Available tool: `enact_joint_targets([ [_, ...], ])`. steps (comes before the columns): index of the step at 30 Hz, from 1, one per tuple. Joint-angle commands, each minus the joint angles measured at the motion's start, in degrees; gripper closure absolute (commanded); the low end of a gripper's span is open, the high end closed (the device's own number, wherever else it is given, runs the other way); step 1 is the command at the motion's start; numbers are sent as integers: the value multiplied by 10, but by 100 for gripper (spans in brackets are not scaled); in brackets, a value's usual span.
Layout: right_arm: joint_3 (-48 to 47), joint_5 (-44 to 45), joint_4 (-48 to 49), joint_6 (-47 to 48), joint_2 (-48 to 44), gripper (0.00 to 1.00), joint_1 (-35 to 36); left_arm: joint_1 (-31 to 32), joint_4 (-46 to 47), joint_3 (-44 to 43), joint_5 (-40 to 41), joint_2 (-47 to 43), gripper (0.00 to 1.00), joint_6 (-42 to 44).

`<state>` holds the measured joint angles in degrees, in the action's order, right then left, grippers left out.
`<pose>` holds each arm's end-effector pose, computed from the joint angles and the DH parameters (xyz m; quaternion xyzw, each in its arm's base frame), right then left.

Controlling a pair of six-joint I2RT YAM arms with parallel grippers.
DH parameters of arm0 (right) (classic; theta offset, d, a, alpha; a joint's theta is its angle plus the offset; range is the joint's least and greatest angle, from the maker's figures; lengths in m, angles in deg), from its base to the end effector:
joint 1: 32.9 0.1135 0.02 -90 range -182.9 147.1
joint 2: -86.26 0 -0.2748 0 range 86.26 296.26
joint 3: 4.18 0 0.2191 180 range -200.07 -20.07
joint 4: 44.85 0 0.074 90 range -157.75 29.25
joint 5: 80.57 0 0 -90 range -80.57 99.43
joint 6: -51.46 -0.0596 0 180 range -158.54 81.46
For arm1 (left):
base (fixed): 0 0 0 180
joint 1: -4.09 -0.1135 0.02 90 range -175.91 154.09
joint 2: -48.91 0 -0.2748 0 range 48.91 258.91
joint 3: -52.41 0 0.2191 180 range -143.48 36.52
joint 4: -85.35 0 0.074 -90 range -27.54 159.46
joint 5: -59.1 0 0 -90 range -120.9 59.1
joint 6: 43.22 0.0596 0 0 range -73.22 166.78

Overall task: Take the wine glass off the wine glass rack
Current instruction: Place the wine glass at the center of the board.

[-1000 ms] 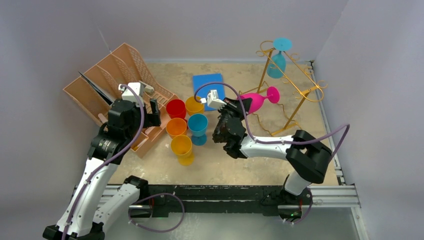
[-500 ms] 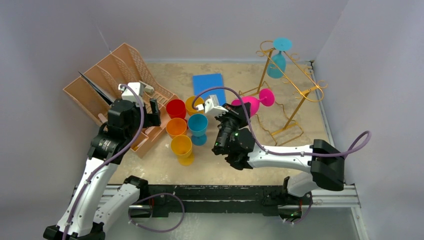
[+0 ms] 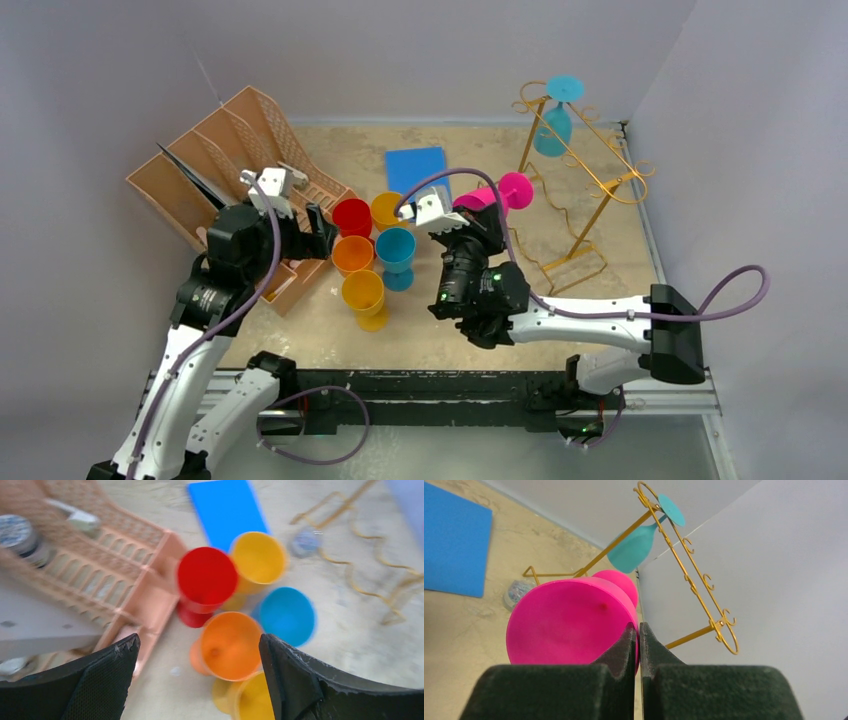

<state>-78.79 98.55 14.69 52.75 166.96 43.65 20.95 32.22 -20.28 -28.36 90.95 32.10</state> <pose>0.1133 0.2177 0.4216 -0.1516 0.6862 -0.3050 0.6428 0.1231 -0.0345 0.3582 0.0035 0.8313 -0.1333 0.5397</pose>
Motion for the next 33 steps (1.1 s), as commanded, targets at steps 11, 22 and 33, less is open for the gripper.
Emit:
enact_joint_targets([
  [11, -43, 88, 28, -42, -56, 100, 36, 4, 328, 44, -430, 20, 15, -219],
  [22, -52, 88, 28, -54, -51, 100, 45, 191, 384, 15, -281, 122, 16, -188],
  [33, -31, 88, 27, -73, -71, 100, 45, 265, 534, 15, -219, 198, 19, -218],
])
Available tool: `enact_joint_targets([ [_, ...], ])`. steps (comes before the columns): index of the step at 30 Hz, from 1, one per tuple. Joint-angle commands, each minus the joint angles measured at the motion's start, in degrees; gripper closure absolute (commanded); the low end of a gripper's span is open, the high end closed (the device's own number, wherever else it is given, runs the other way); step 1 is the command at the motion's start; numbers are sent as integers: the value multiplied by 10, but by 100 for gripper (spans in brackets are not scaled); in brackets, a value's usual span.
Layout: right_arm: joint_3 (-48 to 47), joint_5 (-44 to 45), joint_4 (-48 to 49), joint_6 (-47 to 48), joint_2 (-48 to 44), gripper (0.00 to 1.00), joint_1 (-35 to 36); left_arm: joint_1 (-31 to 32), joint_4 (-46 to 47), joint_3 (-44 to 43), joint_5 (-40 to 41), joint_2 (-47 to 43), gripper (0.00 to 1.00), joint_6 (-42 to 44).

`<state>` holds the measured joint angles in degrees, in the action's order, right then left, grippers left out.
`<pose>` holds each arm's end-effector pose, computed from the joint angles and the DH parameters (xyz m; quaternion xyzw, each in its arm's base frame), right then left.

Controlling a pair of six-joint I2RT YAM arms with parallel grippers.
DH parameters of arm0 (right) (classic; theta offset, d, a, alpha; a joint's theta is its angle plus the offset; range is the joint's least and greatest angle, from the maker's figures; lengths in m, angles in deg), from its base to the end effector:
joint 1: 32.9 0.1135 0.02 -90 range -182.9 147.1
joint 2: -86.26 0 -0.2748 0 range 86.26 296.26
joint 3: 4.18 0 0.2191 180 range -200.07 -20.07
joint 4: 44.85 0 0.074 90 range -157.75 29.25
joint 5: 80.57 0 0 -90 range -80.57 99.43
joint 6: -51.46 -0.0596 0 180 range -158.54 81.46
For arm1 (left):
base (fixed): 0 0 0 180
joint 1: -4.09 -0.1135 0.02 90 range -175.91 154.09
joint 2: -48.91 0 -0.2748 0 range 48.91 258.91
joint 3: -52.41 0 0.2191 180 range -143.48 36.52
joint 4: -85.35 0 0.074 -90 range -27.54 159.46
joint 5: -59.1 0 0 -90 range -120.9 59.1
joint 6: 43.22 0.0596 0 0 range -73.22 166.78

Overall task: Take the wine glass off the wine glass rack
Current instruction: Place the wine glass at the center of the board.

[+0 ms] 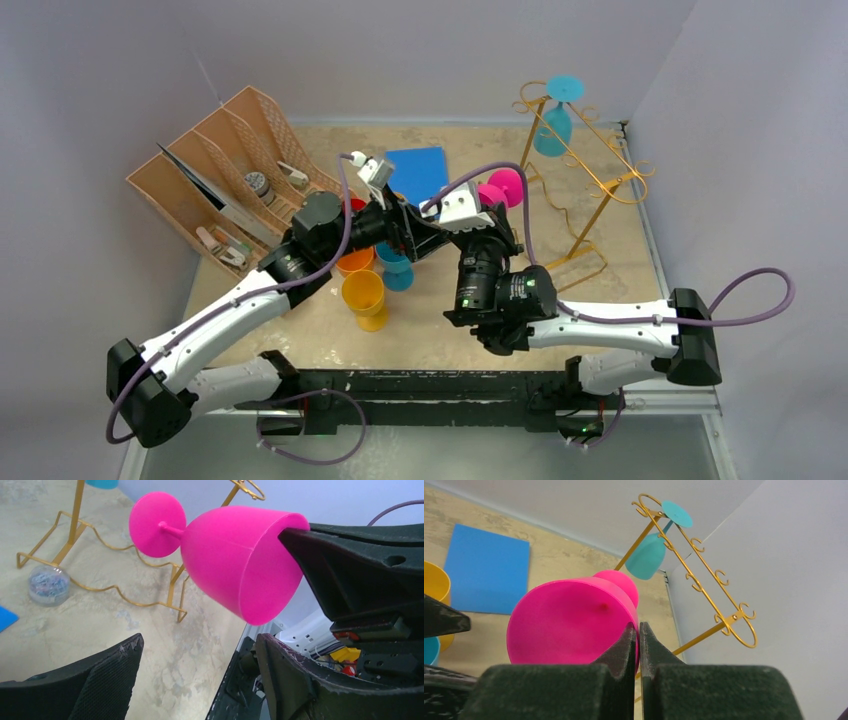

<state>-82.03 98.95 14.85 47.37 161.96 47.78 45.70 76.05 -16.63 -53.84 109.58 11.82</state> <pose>0.0922 0.1938 0.4537 -0.0918 0.6985 -0.2025 0.6802 0.1573 -0.1708 0.3829 0.1797 0.6893 -0.5371 0.4517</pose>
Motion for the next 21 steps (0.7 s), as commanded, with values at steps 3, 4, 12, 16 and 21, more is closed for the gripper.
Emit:
enact_joint_targets([
  [3, 6, 84, 26, -25, -25, 100, 4, 30, 122, -21, 54, 23, 21, -19],
  [4, 8, 84, 26, -27, -26, 100, 4, 33, 127, -22, 59, 25, 22, -20],
  [12, 16, 84, 26, -39, -20, 100, 5, 42, 133, -34, 100, 50, 35, -28],
  [16, 8, 84, 27, -39, -7, 100, 6, 45, 134, -48, 108, 76, 46, -34],
  [21, 9, 83, 29, -49, -15, 100, 6, 52, 132, -41, 134, 84, 64, -36],
])
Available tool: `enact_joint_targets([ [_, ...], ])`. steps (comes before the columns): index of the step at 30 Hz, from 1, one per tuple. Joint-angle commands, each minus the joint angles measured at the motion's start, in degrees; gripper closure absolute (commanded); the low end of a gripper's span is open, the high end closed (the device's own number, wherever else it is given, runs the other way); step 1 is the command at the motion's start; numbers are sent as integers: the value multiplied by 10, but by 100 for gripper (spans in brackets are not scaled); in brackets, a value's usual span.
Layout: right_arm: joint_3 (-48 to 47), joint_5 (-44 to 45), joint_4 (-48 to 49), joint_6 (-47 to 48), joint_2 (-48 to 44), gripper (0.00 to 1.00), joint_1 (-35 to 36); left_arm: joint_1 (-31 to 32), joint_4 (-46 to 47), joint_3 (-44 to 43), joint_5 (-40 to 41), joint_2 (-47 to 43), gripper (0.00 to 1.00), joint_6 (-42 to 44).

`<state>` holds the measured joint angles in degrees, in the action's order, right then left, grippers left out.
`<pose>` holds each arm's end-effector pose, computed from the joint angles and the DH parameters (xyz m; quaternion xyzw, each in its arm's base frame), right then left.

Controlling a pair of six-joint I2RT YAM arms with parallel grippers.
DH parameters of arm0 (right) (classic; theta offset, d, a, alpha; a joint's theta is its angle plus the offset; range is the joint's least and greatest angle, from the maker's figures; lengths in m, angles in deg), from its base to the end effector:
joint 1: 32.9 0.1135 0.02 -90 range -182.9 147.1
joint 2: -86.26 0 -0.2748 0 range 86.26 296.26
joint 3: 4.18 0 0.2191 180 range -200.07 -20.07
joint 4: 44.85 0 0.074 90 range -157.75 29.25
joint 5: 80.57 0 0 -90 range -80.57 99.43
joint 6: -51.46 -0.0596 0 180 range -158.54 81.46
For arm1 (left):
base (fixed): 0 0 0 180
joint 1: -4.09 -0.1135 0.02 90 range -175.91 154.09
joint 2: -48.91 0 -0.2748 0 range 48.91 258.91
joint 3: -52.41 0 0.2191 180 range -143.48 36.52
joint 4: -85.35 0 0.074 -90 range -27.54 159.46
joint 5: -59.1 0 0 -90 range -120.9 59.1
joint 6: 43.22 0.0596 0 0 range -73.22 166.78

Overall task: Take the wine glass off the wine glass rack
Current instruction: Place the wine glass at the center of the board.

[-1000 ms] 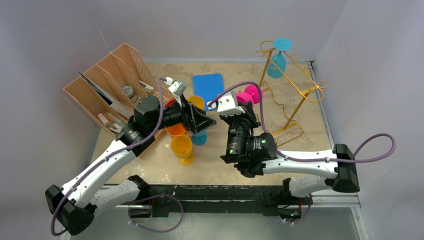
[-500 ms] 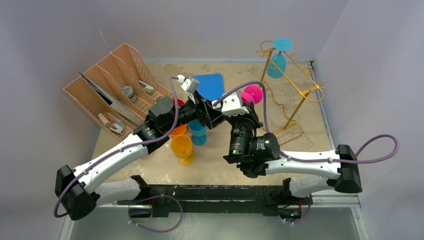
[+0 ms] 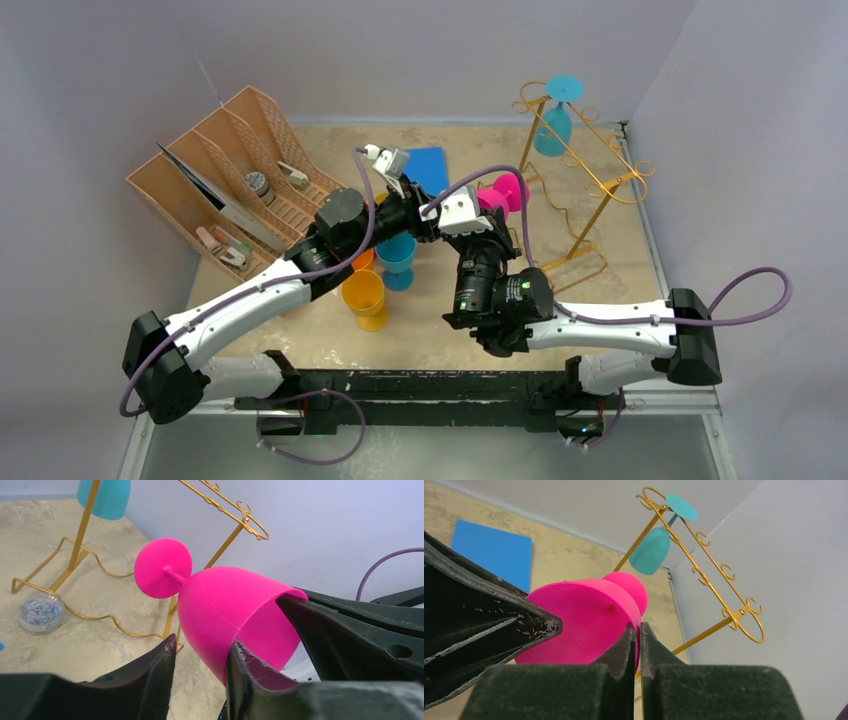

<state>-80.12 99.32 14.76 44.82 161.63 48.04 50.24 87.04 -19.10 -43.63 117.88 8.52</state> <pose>0.0914 0.1946 0.4459 -0.0872 0.7011 -0.1962 0.6800 0.1790 -0.2053 0.3895 0.1276 0.6691 -0.5451 0.4887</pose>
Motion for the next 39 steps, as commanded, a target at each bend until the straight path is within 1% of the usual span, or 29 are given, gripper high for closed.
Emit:
enact_joint_targets([
  [1, -8, 79, 30, -25, -13, 100, 4, 8, 25, -17, 32, 3, 68, -3],
  [4, -6, 80, 30, -26, -15, 100, 4, 13, 25, -26, 31, 15, 81, -1],
  [10, -6, 80, 29, -24, -11, 100, 5, 22, 16, -43, 35, 32, 99, 4],
  [14, -6, 80, 29, -23, -7, 99, 6, 27, 1, -49, 47, 35, 100, 8],
  [17, -7, 80, 30, -21, -8, 94, 7, 30, -14, -54, 63, 33, 100, 11],
  [20, -13, 80, 30, -8, -6, 82, 11, 31, -34, -61, 72, 33, 100, 16],
  [21, -18, 80, 29, -1, -4, 76, 14, 31, -44, -66, 73, 33, 100, 18],
  [22, -23, 80, 29, 7, -1, 66, 17, 31, -55, -72, 75, 34, 100, 19],
  [23, -27, 80, 29, 14, 1, 53, 22, 31, -62, -74, 78, 33, 100, 20],
  [24, -32, 80, 30, 21, 4, 43, 26, 31, -68, -76, 83, 32, 100, 20],
  [25, -37, 80, 30, 26, 6, 36, 30, 31, -73, -77, 89, 31, 100, 20],
  [28, -45, 76, 31, 27, 7, 26, 40, 31, -93, -79, 111, 24, 100, 20],
  [31, -59, 70, 31, 36, 9, 20, 54, 31, -116, -83, 126, 19, 100, 23],
  [33, -71, 58, 31, 42, 10, 13, 67, 31, -137, -85, 147, 16, 100, 25],
  [35, -93, 47, 30, 62, 13, 11, 73, 31, -156, -88, 160, 13, 100, 27],
  [39, -147, 14, 22, 111, 17, 10, 73, 31, -167, -85, 168, 4, 100, 31],
])
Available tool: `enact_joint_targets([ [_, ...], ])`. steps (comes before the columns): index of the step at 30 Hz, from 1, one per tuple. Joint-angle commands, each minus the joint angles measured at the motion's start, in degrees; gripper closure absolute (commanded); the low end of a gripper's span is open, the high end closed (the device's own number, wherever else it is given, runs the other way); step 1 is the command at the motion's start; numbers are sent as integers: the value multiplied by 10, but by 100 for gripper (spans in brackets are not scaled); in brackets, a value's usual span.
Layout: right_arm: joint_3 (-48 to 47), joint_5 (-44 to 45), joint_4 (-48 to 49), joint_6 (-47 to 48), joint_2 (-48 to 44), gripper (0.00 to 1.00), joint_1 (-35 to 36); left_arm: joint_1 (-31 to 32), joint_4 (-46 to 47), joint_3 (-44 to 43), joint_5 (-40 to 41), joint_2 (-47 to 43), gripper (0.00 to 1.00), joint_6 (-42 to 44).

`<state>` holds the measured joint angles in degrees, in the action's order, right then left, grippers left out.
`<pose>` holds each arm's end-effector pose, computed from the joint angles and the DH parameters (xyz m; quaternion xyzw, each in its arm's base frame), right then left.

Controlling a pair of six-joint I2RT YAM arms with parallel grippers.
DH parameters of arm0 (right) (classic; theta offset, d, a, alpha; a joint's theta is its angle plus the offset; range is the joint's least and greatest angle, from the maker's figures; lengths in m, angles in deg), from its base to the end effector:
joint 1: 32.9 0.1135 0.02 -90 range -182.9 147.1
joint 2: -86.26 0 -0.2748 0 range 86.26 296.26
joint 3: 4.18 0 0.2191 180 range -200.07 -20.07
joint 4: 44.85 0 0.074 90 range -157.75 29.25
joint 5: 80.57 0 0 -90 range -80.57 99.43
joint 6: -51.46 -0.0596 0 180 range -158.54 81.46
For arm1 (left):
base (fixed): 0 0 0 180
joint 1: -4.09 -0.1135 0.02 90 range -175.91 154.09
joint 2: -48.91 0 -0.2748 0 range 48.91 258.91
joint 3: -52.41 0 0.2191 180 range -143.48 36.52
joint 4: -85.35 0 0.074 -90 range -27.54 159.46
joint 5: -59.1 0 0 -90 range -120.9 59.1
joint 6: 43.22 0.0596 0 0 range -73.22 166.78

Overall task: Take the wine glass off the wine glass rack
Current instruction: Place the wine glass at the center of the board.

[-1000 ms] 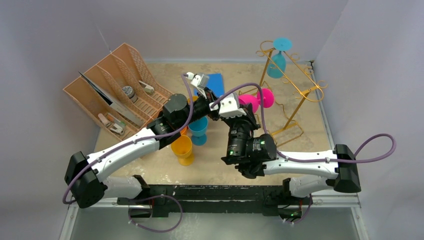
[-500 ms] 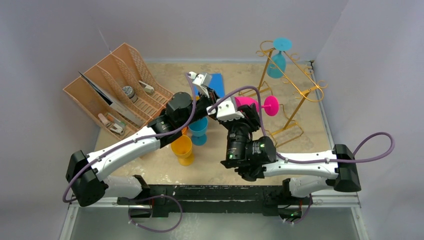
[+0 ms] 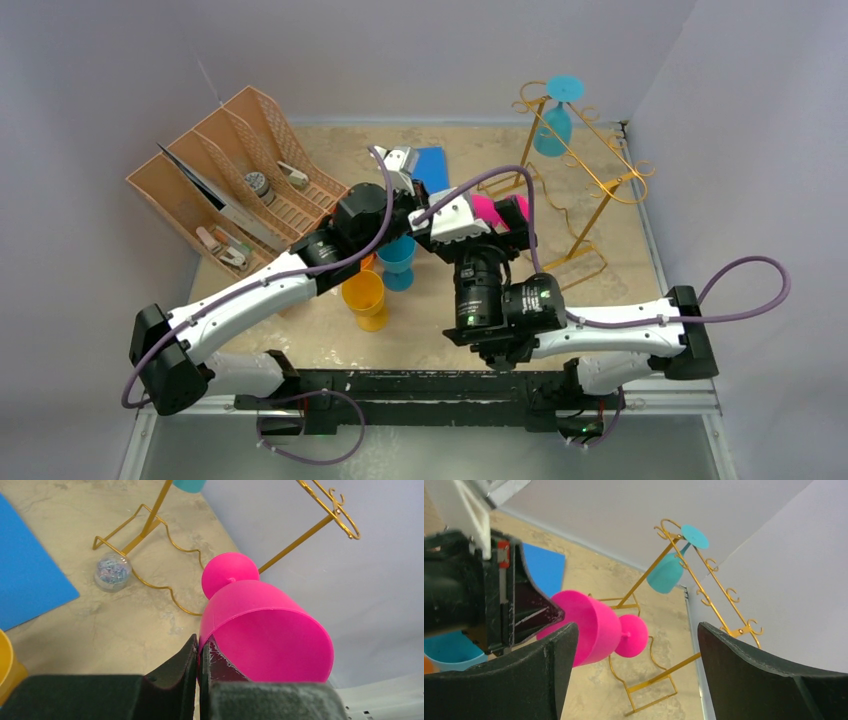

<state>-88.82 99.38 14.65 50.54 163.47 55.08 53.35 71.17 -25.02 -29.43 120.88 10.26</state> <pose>0.0668 0.2032 0.4779 -0.1236 0.6959 -0.1480 0.6917 0.1872 -0.2150 0.3754 0.0759 0.7550 -0.4361 0.4838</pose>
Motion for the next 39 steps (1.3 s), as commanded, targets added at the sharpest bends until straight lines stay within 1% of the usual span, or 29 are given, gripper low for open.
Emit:
enact_joint_targets([
  [1, -73, -1, 21, 72, 2, 9, 3, 0, -10, -24, 27, -27, 100, 13],
  [3, -90, -43, 8, 95, 16, 7, 3, 0, -10, -19, 30, -30, 100, 10],
  [4, -86, -83, 7, 103, 24, 3, 3, 0, -8, -15, 32, -32, 100, 9],
  [5, -75, -130, 13, 118, 29, 1, 2, 0, -7, -12, 32, -36, 100, 7],
  [7, -41, -241, 18, 136, 35, 1, 0, 0, -6, -5, 34, -43, 100, 4],
  [9, -37, -314, 18, 135, 38, 1, -5, 0, -10, -3, 35, -52, 100, 4],
  [11, -42, -359, 9, 101, 32, 1, -26, 0, -15, -3, 36, -60, 100, 8],
  [12, -50, -357, -27, 65, 23, 1, -43, 0, -16, -4, 35, -64, 100, 10],
  [13, -62, -341, -114, -4, 9, 1, -66, 0, -16, -4, 36, -67, 100, 12],
  [14, -73, -333, -232, -93, -9, 1, -95, 0, -26, -5, 37, -69, 100, 13],
  [15, -81, -342, -366, -198, -30, 1, -128, 0, -35, -5, 39, -71, 100, 14],
  [17, -133, -407, -709, -482, -65, 1, -204, 0, -39, -5, 41, -75, 100, 15],
  [18, -175, -462, -851, -651, -75, 1, -266, 0, -40, -4, 41, -76, 100, 16],
  [19, -185, -502, -913, -719, -82, 1, -302, 0, -42, -3, 42, -77, 100, 16],
  [20, -181, -509, -922, -744, -89, 1, -320, 0, -42, -3, 43, -78, 100, 16],
  [22, -175, -516, -946, -772, -100, 1, -333, 0, -40, -2, 42, -77, 100, 15],
  [25, -204, -565, -1085, -860, -94, 1, -371, 0, -43, -8, 33, -70, 100, 18],
  [27, -240, -639, -1194, -943, -81, 1, -425, 0, -52, -15, 25, -65, 100, 20],
  [28, -246, -667, -1221, -968, -82, 1, -445, 0, -60, -19, 22, -62, 100, 21],
  [30, -228, -702, -1235, -993, -100, 2, -464, 0, -87, -34, 15, -54, 100, 27],
  [33, -192, -726, -1246, -1021, -135, 5, -481, 0, -141, -75, 3, -33, 100, 40],
  [36, -177, -758, -1275, -1048, -157, 10, -503, 0, -198, -116, -12, -7, 100, 52],
  [39, -166, -776, -1291, -1073, -182, 14, -507, 0, -245, -151, -42, 20, 100, 66],
])
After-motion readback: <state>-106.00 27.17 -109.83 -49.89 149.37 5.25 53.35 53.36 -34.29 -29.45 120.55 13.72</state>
